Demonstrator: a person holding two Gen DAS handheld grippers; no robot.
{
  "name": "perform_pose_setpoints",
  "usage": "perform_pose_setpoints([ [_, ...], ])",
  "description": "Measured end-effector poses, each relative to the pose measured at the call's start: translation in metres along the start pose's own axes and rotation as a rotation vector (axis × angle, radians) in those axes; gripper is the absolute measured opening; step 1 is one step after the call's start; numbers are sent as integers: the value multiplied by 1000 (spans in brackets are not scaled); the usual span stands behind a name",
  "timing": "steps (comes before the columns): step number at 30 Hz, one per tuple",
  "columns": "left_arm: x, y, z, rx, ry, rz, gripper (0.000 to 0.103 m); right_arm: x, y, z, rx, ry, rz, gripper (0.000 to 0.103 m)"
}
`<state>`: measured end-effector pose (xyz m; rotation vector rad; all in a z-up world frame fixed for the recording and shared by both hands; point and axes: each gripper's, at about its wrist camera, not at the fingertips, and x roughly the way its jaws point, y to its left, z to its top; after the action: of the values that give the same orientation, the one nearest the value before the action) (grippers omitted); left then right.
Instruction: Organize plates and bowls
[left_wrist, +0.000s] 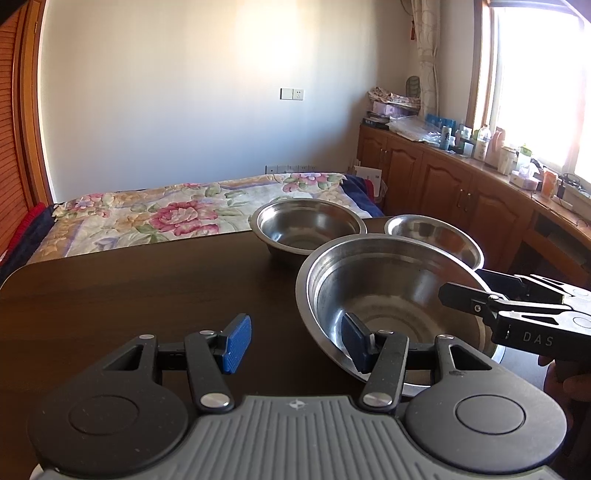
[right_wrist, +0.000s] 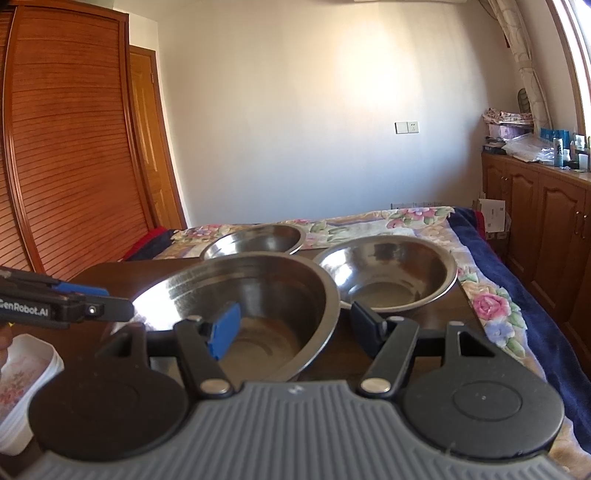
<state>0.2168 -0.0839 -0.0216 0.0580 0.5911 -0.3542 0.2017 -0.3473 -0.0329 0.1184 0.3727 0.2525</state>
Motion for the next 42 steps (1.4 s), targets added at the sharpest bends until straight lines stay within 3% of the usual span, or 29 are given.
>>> perform_pose_setpoints([
  [7,11,-2,2,-11,23,-15,40,2,1,0,-2,14,37,66],
  [13,18,-5,0,-22,35,-27,36,3,0,1,6,18,45,65],
  [17,22,-5,0,-29,45,-42,25,5,-1,1,8,27,44,55],
  [22,17,-3,-1,-47,50,-29,24,6,-5,0,35,39,54,38],
  [33,-16,-3,-6,-46,25,-48,24,-18,5,8,64,17,88,38],
  [42,-45,-3,-24,-54,10,-79,25,-39,14,-6,111,18,82,38],
])
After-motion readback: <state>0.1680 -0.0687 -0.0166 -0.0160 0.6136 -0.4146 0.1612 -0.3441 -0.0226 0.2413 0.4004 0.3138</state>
